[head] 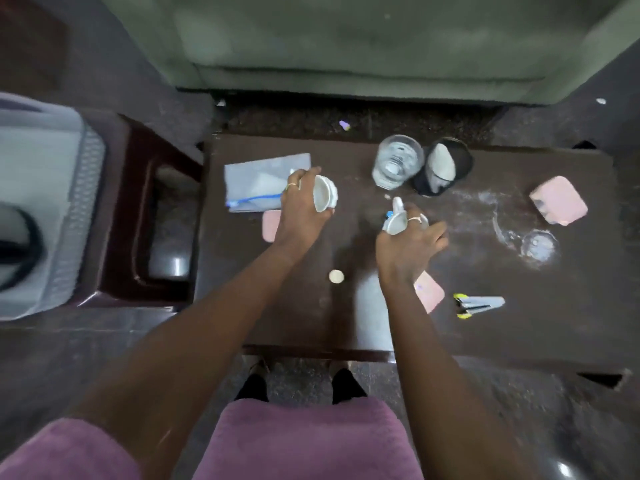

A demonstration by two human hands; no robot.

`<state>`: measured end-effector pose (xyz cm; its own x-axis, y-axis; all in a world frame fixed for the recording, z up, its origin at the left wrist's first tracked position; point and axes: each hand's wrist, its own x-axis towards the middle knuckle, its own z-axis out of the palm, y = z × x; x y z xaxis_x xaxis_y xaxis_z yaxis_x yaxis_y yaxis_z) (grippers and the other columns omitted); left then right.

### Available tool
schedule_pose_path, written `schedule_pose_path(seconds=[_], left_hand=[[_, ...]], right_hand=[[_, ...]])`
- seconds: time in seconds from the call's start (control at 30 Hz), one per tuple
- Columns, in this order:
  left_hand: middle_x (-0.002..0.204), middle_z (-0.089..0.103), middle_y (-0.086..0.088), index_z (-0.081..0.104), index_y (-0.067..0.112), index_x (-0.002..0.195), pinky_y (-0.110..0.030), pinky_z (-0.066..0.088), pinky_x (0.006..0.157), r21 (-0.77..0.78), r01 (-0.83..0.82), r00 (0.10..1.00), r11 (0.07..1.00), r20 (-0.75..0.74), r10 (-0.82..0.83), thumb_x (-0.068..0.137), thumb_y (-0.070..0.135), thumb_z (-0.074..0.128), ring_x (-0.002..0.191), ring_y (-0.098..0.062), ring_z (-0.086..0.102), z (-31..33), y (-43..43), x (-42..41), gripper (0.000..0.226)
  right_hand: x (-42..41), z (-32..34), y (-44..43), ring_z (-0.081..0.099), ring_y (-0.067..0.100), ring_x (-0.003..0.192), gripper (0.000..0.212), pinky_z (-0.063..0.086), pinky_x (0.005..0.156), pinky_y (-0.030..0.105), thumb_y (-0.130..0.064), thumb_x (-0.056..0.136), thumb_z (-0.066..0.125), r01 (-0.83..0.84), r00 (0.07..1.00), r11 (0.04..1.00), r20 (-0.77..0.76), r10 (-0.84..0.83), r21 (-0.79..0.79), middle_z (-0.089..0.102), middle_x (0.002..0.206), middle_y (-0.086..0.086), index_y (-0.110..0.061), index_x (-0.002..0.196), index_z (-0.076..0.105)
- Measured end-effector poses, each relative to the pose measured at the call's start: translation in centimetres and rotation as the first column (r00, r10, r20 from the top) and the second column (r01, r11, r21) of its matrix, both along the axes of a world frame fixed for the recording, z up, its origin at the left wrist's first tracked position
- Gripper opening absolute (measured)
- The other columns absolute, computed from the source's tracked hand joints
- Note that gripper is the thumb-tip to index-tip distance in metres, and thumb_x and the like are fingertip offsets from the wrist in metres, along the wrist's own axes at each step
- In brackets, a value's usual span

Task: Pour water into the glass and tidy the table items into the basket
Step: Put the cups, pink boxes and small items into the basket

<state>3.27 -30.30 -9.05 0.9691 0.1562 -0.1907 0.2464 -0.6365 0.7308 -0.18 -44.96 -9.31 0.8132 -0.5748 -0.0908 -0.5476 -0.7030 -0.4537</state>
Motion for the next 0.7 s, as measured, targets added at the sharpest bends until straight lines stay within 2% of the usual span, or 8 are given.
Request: schedule_pose_path(seconds=[0.13,0.27,0.37,0.43,0.53,0.6,0.7], left_hand=[[0.14,0.037,-0.017,0.038,0.011,0.136,-0.034,0.03,0.11,0.069,-0.13,0.992,0.989,0.02,0.128,0.072,0.013,0.075,0.128,-0.031,0.039,3.6,8.8,0.8,0.074],[0.135,0.043,-0.019,0.039,0.008,0.134,-0.034,0.032,0.104,0.182,-0.296,0.954,0.938,0.102,0.281,0.072,0.017,0.074,0.123,-0.032,0.043,7.1,19.2,0.9,0.072],[0.128,0.049,-0.018,0.043,0.007,0.13,-0.031,0.032,0.095,0.235,-0.407,0.912,0.882,0.147,0.382,0.074,0.02,0.072,0.117,-0.031,0.047,8.7,26.8,0.6,0.064],[0.132,0.048,-0.016,0.04,0.007,0.133,-0.032,0.031,0.098,0.267,-0.455,0.89,0.849,0.127,0.437,0.075,0.021,0.072,0.122,-0.03,0.044,9.0,31.1,0.4,0.067],[0.138,0.042,-0.015,0.035,0.008,0.136,-0.035,0.034,0.104,0.201,-0.562,0.826,0.802,0.088,0.557,0.074,0.022,0.075,0.127,-0.029,0.039,9.0,35.1,0.1,0.076],[0.136,0.044,-0.014,0.035,0.01,0.136,-0.035,0.034,0.104,0.159,-0.624,0.781,0.765,0.082,0.619,0.072,0.021,0.076,0.127,-0.028,0.039,8.6,36.6,-0.2,0.076],[0.138,0.042,-0.013,0.034,0.014,0.137,-0.031,0.034,0.102,0.097,-0.722,0.691,0.686,0.042,0.722,0.073,0.021,0.076,0.127,-0.026,0.041,7.6,38.0,-0.9,0.077]], right_hand=[[1.3,2.5,9.5,0.043,0.04,0.105,0.053,0.037,0.095,0.04,-0.016,0.071,0.063,-0.288,0.957,0.952,0.053,0.284,0.1,0.048,0.117,0.019,-0.026,0.123,0.058],[3.1,4.9,19.3,0.039,0.033,0.112,0.063,0.036,0.096,0.032,-0.012,0.068,0.066,-0.56,0.828,0.794,0.143,0.542,0.236,0.044,0.124,0.013,-0.028,0.127,0.053],[4.7,6.7,26.1,0.041,0.032,0.113,0.06,0.029,0.093,0.025,-0.016,0.07,0.068,-0.706,0.708,0.668,0.221,0.67,0.237,0.045,0.123,0.011,-0.027,0.128,0.054],[5.6,7.6,30.0,0.041,0.031,0.112,0.058,0.035,0.094,0.027,-0.02,0.073,0.068,-0.77,0.637,0.584,0.268,0.722,0.256,0.045,0.122,0.009,-0.028,0.128,0.053],[6.7,8.4,34.7,0.04,0.031,0.114,0.054,0.038,0.09,0.03,-0.022,0.076,0.068,-0.849,0.527,0.474,0.308,0.792,0.235,0.045,0.123,0.007,-0.03,0.127,0.052],[7.4,8.6,37.6,0.039,0.031,0.116,0.056,0.04,0.091,0.032,-0.022,0.076,0.068,-0.873,0.486,0.443,0.307,0.818,0.203,0.045,0.125,0.007,-0.028,0.129,0.05],[8.7,8.4,41.1,0.038,0.03,0.12,0.063,0.041,0.1,0.036,-0.018,0.073,0.069,-0.891,0.451,0.411,0.274,0.849,0.194,0.045,0.129,0.009,-0.025,0.133,0.048]])
